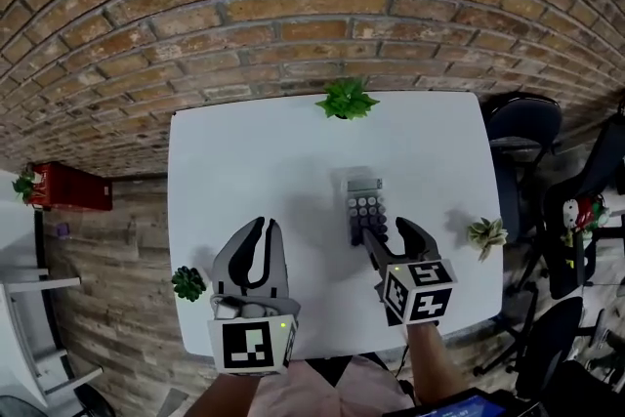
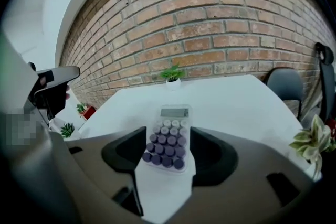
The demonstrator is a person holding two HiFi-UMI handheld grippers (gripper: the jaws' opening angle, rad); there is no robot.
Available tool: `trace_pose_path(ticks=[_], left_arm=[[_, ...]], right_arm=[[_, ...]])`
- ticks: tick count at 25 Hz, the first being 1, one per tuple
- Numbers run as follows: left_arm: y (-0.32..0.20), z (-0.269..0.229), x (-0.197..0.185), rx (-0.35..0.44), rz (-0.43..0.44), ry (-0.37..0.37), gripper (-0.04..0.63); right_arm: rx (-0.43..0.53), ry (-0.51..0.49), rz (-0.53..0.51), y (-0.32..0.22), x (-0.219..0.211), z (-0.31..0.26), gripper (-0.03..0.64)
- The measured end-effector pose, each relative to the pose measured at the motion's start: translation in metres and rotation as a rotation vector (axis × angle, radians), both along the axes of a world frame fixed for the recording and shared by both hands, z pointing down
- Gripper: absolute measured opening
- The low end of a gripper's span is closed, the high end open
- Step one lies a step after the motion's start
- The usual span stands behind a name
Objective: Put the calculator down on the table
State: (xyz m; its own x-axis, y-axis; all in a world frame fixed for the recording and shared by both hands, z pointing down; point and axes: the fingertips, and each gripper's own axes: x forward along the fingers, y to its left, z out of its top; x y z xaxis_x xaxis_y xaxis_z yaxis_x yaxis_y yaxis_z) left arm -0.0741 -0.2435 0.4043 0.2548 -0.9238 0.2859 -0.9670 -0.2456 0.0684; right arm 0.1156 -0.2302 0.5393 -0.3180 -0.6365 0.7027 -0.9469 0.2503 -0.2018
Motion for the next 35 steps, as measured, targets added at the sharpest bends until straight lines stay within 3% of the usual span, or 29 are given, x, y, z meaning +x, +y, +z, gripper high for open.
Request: trace_pose_path(ticks=[9, 14, 17, 26, 35], left_arm=[[0.019, -0.076, 0.008, 0.146, -0.014, 0.001, 0.049], [0.023, -0.128, 0.006, 0.247, -0.045, 0.004, 0.049], [0.027, -0.157, 0.013, 0.303, -0.039, -0.016, 0.049], [0.034, -0.194, 0.029, 0.383, -0.030, -0.027, 0.049], [0.039, -0.194, 0.037, 0.386, -0.021, -0.035, 0.049]], right_arm=[[0.296, -0.091, -0.069, 0.000, -0.018, -0.123, 0.207], [0.509, -0.105, -0.111, -0.001, -0.029, -0.206, 0.113], [0.599, -0.092, -0.117, 0.001, -0.029, -0.240, 0.023], [0.717, -0.089, -0.152, 0.009, -0.023, -0.286, 0.000], [0.732, -0.068, -0.174, 0.013, -0.023, -0.290, -0.003]])
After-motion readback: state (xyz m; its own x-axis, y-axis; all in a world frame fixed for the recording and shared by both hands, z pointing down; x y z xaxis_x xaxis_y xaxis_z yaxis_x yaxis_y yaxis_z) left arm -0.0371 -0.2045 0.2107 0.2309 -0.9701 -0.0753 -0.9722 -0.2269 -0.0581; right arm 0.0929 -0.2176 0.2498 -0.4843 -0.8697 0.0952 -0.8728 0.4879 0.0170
